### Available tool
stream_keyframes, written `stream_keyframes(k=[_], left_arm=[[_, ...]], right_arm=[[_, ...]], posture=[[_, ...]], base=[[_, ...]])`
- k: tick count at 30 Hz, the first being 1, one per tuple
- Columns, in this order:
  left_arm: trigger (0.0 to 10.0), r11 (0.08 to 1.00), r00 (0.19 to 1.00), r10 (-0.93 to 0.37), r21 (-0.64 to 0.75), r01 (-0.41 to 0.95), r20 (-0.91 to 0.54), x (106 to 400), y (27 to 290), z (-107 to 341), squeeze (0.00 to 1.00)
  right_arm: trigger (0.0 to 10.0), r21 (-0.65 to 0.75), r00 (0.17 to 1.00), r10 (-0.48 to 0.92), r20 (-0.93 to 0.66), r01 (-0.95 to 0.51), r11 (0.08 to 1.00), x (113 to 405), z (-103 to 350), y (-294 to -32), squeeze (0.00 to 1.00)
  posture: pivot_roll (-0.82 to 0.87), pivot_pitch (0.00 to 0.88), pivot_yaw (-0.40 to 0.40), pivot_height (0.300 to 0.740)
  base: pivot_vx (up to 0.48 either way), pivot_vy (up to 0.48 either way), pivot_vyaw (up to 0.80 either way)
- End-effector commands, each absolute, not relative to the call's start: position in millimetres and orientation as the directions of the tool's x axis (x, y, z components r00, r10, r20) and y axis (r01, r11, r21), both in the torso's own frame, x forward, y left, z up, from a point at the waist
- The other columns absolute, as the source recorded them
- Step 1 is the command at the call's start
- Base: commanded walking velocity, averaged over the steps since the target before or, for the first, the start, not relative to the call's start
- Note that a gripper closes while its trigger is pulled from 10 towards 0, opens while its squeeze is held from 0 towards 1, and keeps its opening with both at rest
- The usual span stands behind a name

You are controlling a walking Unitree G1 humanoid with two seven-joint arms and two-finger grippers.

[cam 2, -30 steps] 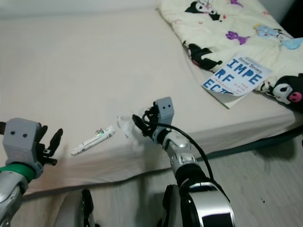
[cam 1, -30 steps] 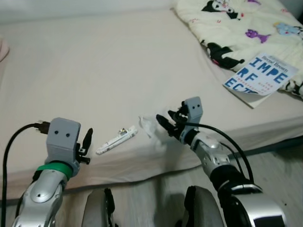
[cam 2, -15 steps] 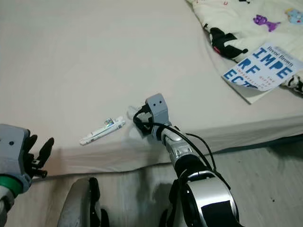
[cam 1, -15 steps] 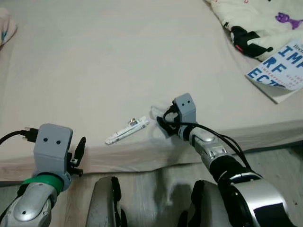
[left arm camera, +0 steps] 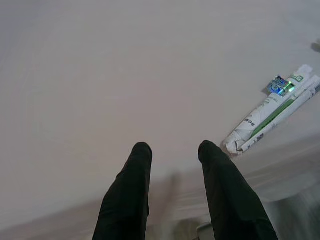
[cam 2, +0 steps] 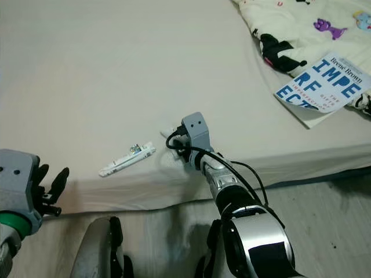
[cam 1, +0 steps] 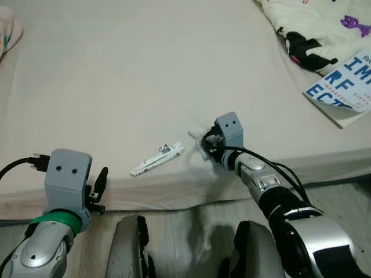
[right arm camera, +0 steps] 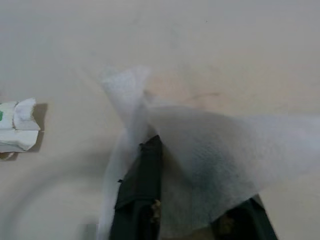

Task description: Clean up the room

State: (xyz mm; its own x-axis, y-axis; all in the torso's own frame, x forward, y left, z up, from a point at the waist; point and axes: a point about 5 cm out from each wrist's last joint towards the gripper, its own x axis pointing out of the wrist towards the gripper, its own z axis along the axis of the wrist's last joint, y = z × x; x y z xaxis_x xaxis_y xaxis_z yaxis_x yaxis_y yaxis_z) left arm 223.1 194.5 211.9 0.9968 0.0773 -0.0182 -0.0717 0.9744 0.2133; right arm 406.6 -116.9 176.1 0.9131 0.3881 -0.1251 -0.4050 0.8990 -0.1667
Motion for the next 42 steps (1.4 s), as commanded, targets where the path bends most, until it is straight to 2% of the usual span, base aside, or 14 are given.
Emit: stream_keyframes(k=[1, 13, 14, 16, 17, 18, 19, 20, 21, 28, 29, 32, 37, 42], left_arm=[[10.0, 0.975, 0.996, 0.083, 0.210, -0.073, -0.041, 224.5, 194.4, 205.5, 0.00], [10.0, 0.983, 0.999, 0.053, 0.175, -0.052, -0.004, 247.2, 180.6, 200.9, 0.00], [10.0, 0.987, 0.999, 0.031, 0.156, -0.033, 0.014, 255.0, 173.2, 201.6, 0.00], [10.0, 0.987, 0.999, 0.031, 0.156, -0.033, 0.014, 255.0, 173.2, 201.6, 0.00], [10.0, 0.991, 0.999, -0.005, 0.134, 0.000, 0.039, 264.9, 162.8, 203.1, 0.00], [10.0, 0.991, 0.999, -0.005, 0.134, 0.000, 0.039, 264.9, 162.8, 203.1, 0.00], [10.0, 0.992, 0.998, -0.025, 0.126, 0.018, 0.053, 268.6, 158.0, 204.8, 0.00], [10.0, 0.992, 0.996, -0.045, 0.124, 0.035, 0.073, 273.4, 153.3, 207.0, 0.00], [10.0, 0.991, 0.993, -0.069, 0.119, 0.057, 0.100, 280.5, 147.8, 210.5, 0.00], [10.0, 0.990, 0.985, -0.125, 0.088, 0.115, 0.123, 295.7, 141.5, 213.7, 0.00], [10.0, 0.984, 0.978, -0.169, 0.079, 0.160, 0.119, 302.2, 137.2, 212.1, 0.00], [10.0, 0.979, 0.974, -0.194, 0.079, 0.186, 0.118, 308.4, 133.7, 210.2, 0.00], [10.0, 0.975, 0.968, -0.217, 0.085, 0.208, 0.128, 316.1, 127.5, 208.5, 0.00], [10.0, 0.973, 0.965, -0.225, 0.083, 0.215, 0.134, 323.3, 122.5, 201.4, 0.00]], right_arm=[[0.0, -0.140, 0.899, 0.373, -0.228, -0.409, 0.902, 400.5, 152.9, -120.2, 0.00], [0.0, -0.080, 0.898, 0.419, -0.131, -0.431, 0.899, 404.2, 169.7, -116.8, 0.00], [0.0, -0.081, 0.887, 0.460, -0.040, -0.461, 0.883, 405.9, 184.3, -114.9, 0.00], [0.0, -0.081, 0.887, 0.460, -0.040, -0.461, 0.883, 405.9, 184.3, -114.9, 0.00], [0.0, -0.078, 0.862, 0.500, 0.084, -0.495, 0.865, 404.8, 199.3, -113.8, 0.00], [0.0, -0.078, 0.862, 0.500, 0.084, -0.495, 0.865, 404.8, 199.3, -113.8, 0.00], [0.0, -0.064, 0.847, 0.509, 0.151, -0.506, 0.860, 402.8, 205.3, -114.2, 0.00], [1.2, -0.043, 0.843, 0.490, 0.223, -0.494, 0.869, 397.7, 207.6, -117.2, 0.00], [10.0, 0.024, 0.853, 0.419, 0.311, -0.447, 0.894, 385.4, 204.8, -123.8, 0.00], [10.0, 0.130, 0.922, 0.243, 0.301, -0.292, 0.948, 345.0, 168.7, -137.4, 0.00], [10.0, 0.185, 0.945, 0.176, 0.277, -0.232, 0.955, 327.4, 154.0, -141.8, 0.00], [10.0, 0.206, 0.951, 0.150, 0.269, -0.209, 0.956, 317.7, 146.1, -145.2, 0.00], [10.0, 0.116, 0.945, 0.131, 0.299, -0.172, 0.978, 308.5, 145.2, -156.4, 0.00], [10.0, -0.002, 0.953, 0.056, 0.297, -0.058, 0.998, 304.8, 158.7, -172.3, 0.00]], posture=[[0.28, 0.379, 0.046, 0.556], [0.19, 0.259, 0.003, 0.556], [0.15, 0.227, 0.000, 0.556], [0.15, 0.227, 0.000, 0.556], [0.10, 0.182, -0.003, 0.556], [0.10, 0.182, -0.003, 0.556], [0.10, 0.182, -0.003, 0.556], [0.06, 0.154, -0.006, 0.556], [0.03, 0.125, -0.007, 0.556], [-0.03, 0.065, 0.011, 0.556], [-0.09, 0.028, 0.037, 0.556], [-0.12, 0.018, 0.050, 0.556], [-0.14, 0.004, 0.061, 0.556], [-0.15, 0.000, 0.058, 0.580]], base=[[0.000, 0.000, 0.00], [0.000, 0.000, 0.00], [0.000, 0.000, 0.00], [0.000, 0.000, 0.00], [0.000, 0.000, 0.00], [0.000, 0.000, 0.00], [0.000, 0.000, 0.00], [0.000, 0.000, 0.00], [0.000, 0.000, 0.00], [0.000, 0.000, 0.00], [0.000, 0.000, 0.00], [0.000, 0.000, 0.00], [0.000, 0.000, 0.00], [0.000, 0.000, 0.00]])
